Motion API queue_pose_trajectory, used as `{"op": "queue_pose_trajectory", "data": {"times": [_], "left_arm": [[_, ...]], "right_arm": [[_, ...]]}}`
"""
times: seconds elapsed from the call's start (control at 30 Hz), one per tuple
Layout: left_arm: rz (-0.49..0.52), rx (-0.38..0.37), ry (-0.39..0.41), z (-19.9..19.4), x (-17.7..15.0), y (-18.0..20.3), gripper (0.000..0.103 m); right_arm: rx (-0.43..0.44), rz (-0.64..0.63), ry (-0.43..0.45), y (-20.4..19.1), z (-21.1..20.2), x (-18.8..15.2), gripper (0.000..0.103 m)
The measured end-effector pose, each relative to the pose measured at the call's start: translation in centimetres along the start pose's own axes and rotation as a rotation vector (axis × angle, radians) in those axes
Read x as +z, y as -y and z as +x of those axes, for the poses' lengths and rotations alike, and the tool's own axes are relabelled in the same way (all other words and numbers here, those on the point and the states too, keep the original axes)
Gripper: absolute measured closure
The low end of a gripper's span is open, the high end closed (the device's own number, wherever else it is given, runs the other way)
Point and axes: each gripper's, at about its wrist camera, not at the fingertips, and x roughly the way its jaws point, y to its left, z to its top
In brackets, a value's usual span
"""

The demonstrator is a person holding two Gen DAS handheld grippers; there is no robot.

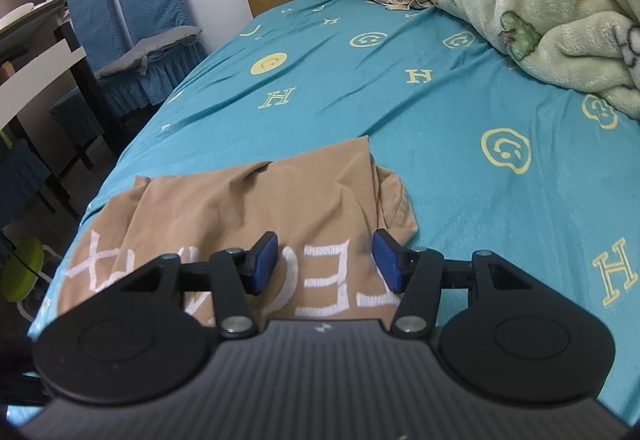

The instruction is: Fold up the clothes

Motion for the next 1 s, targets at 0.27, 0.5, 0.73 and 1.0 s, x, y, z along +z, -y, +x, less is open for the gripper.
{"op": "queue_pose_trajectory", "data": {"times": [0.27, 0.5, 0.73, 1.0], "left_arm": [[-0.117, -0.007, 0.069, -0.1, 0.7, -1.6, 0.058], [-0.110, -0.032, 0.100, -0.8, 0.6, -1.5, 0.081], [-0.100, -0.077, 0.123, -1.6, 0.5, -0.8, 0.084], [-0.111, -0.089, 0.134, -2.3, 0.2, -0.9, 0.084]], "right_arm": [[-0.029, -0.005, 0.003, -0.2, -0.5, -0.3, 0.048], [0.073, 0.212, 0.003, 1.3, -3.2, 0.5, 0.046], [0.427, 0.653, -0.110, 3.2, -5.8, -2.7, 0.014], [0.518, 0.976, -0.358, 3.9, -0.4, -7.1, 0.014]]}}
